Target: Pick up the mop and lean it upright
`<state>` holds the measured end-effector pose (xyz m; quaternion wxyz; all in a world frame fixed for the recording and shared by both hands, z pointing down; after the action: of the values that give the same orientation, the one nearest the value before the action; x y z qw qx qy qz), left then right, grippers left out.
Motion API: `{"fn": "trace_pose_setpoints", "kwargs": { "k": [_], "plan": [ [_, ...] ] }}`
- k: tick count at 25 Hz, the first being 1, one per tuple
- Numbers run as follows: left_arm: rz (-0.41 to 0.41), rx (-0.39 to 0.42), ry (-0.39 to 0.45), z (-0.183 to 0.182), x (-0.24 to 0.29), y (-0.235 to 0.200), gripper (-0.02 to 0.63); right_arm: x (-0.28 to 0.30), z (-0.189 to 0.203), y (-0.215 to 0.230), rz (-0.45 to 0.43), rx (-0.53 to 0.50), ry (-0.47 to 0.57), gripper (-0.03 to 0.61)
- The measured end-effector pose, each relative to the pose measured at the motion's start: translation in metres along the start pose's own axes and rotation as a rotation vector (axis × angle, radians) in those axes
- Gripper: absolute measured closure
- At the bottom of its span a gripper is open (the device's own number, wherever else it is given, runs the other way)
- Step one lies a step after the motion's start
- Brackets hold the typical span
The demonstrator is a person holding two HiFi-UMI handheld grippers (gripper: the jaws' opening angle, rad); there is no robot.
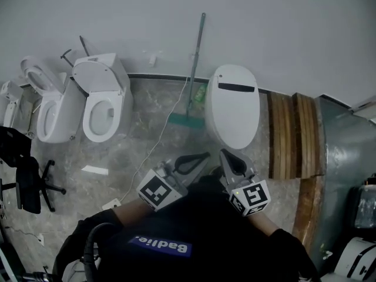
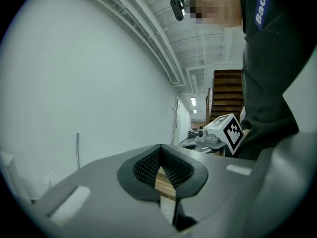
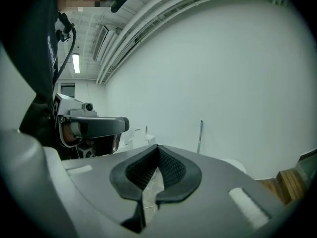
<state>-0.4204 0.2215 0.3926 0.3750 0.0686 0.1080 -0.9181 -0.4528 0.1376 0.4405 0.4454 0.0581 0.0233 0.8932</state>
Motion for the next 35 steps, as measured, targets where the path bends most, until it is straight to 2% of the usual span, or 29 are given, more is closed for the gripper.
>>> {"fn": "trace_pose_setpoints", "kwargs": {
  "k": [5, 11, 19, 24, 35],
  "plan": [
    [0.006, 0.032, 0.008, -0.002, 0.007, 0.014, 0.594, -0.011, -0.006, 0.002, -0.007, -0.013, 0.013, 0.575],
    [-0.002, 0.071, -0.012, 0.001, 0.044, 0.037, 0.594, -0.034, -0.019, 0.035, -0.029, -0.027, 0.051, 0.575],
    [-0.024, 0.112, -0.087, 0.018, 0.089, 0.059, 0.594, -0.061, -0.017, 0.077, -0.059, 0.023, 0.077, 0.575],
    [-0.029, 0.119, -0.103, 0.020, 0.095, 0.067, 0.594, -0.062, -0.015, 0.076, -0.098, 0.028, 0.080, 0.575],
    [-0.035, 0.129, -0.097, 0.016, 0.088, 0.064, 0.594, -0.058, -0.017, 0.071, -0.107, 0.027, 0.089, 0.575]
  ]
}}
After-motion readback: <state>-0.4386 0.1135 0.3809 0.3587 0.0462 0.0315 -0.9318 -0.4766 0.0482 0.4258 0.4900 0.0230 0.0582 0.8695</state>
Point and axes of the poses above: the fingertips, and each gripper's own axes: x forward along the fingers, y to its right, z out of its underside, the point moved 3 cm from there along -x, backward along the fingers, and after that the axes turned 12 degrees about y, right-handed, at the moved point
